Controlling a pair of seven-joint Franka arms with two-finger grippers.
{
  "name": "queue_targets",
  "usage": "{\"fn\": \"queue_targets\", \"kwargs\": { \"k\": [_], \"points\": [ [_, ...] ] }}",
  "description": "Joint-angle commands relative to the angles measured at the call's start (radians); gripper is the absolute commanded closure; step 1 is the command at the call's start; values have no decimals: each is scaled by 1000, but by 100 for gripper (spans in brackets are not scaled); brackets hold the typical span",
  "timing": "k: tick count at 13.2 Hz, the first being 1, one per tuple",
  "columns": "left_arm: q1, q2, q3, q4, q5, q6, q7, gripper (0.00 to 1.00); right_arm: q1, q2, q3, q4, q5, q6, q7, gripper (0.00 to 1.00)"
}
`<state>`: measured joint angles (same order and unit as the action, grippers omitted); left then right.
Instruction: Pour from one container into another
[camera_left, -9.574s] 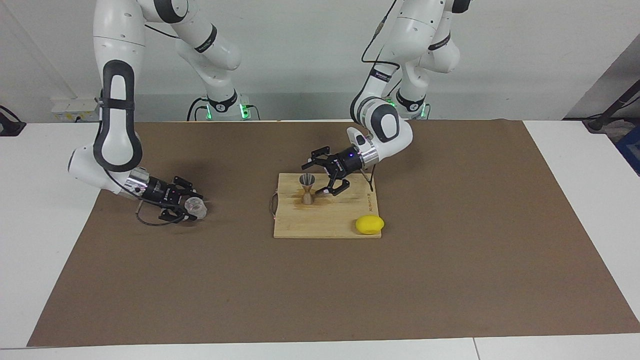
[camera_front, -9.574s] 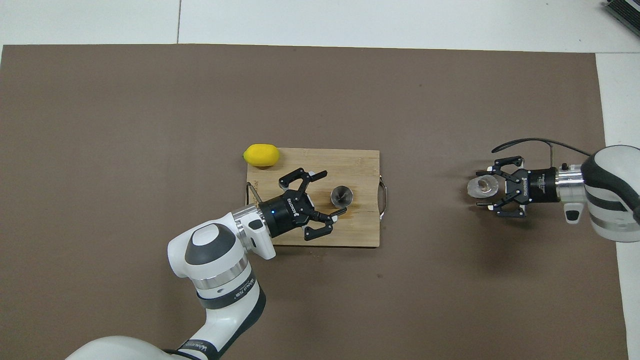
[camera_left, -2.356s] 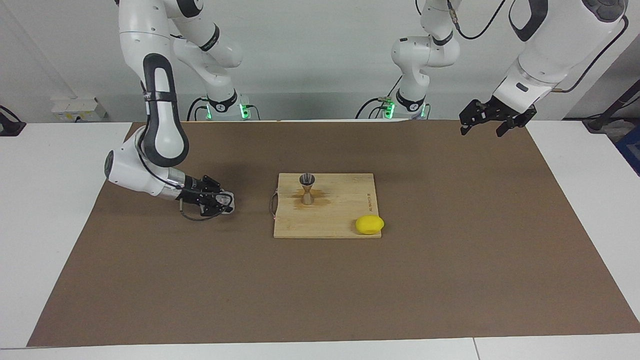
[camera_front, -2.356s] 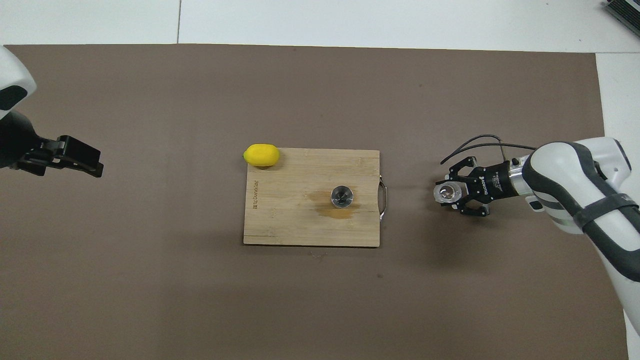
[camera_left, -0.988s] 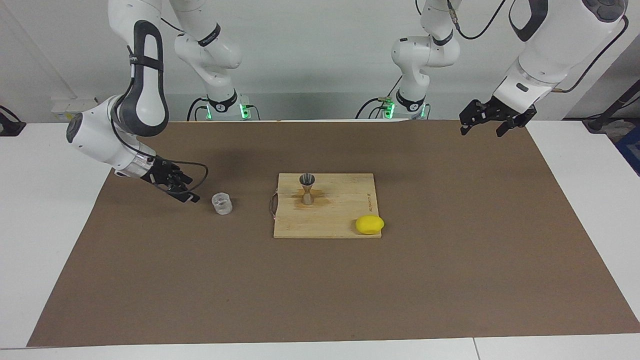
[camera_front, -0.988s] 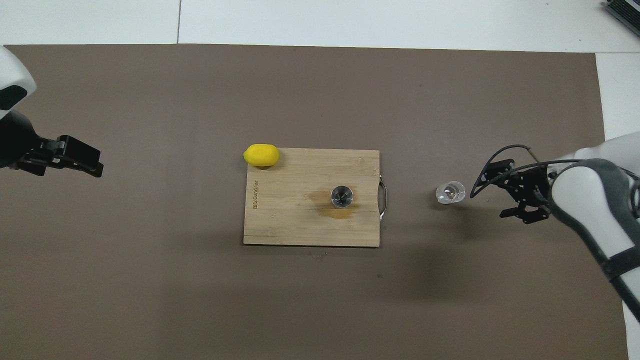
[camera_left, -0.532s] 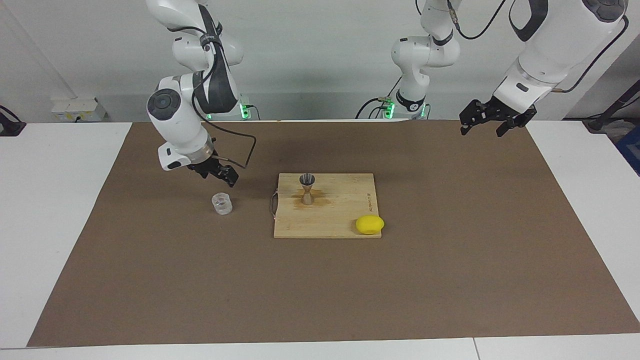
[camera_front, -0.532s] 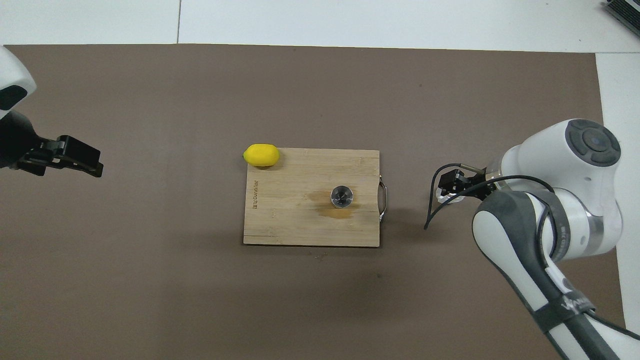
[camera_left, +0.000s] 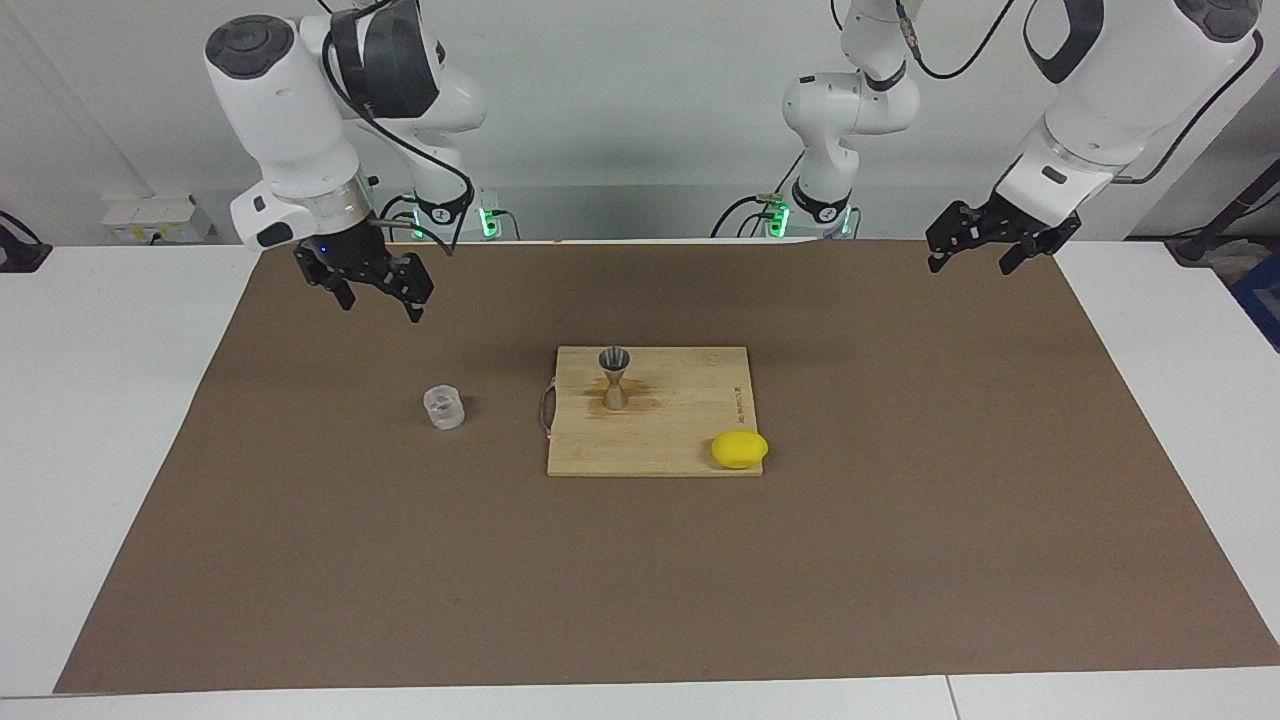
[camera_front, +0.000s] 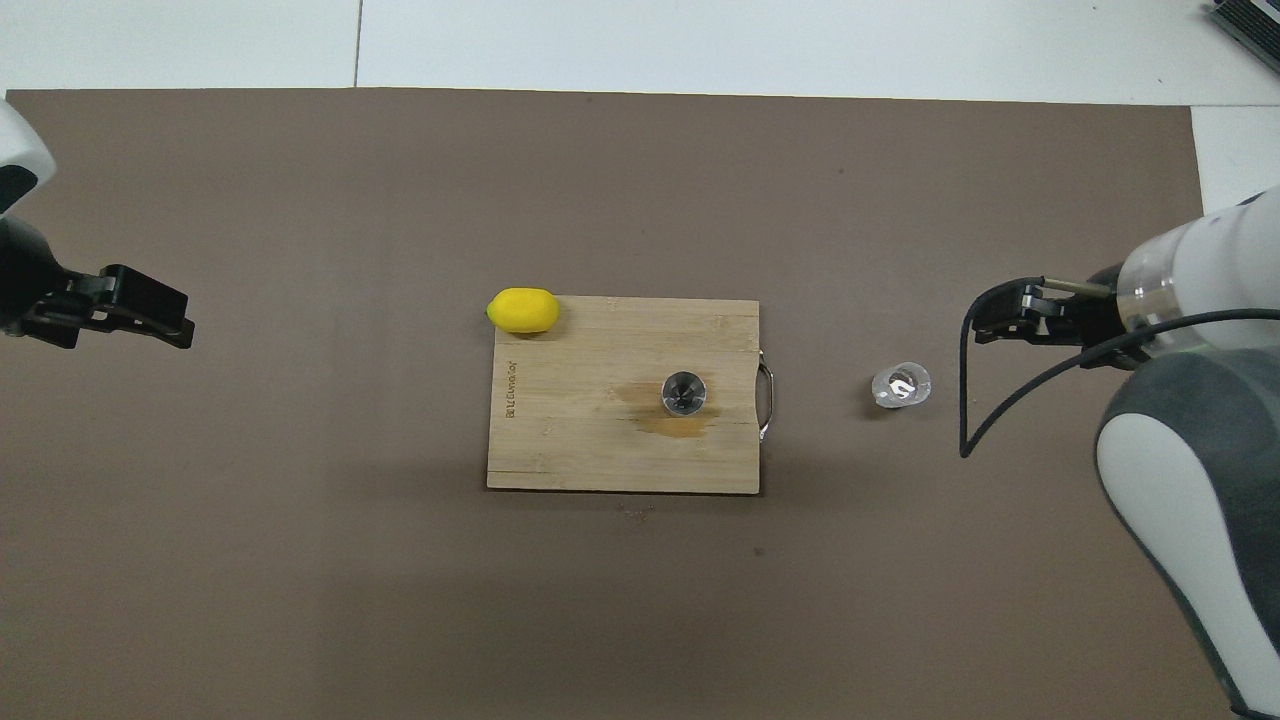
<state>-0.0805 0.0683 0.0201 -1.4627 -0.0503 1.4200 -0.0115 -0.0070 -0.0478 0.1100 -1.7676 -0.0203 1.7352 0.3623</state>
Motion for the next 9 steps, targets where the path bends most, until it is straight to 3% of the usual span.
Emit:
{"fn": "queue_targets", "kwargs": {
  "k": [1,9],
  "points": [
    [25,-31,-2,-44,15,28,-1,0,-8,13,2,74,-33,-52,-17,0],
    [47,-67,-11,-39,86,-1,-4,0,-40,25,-1,122,-16,-157,-212,4]
  ]
}}
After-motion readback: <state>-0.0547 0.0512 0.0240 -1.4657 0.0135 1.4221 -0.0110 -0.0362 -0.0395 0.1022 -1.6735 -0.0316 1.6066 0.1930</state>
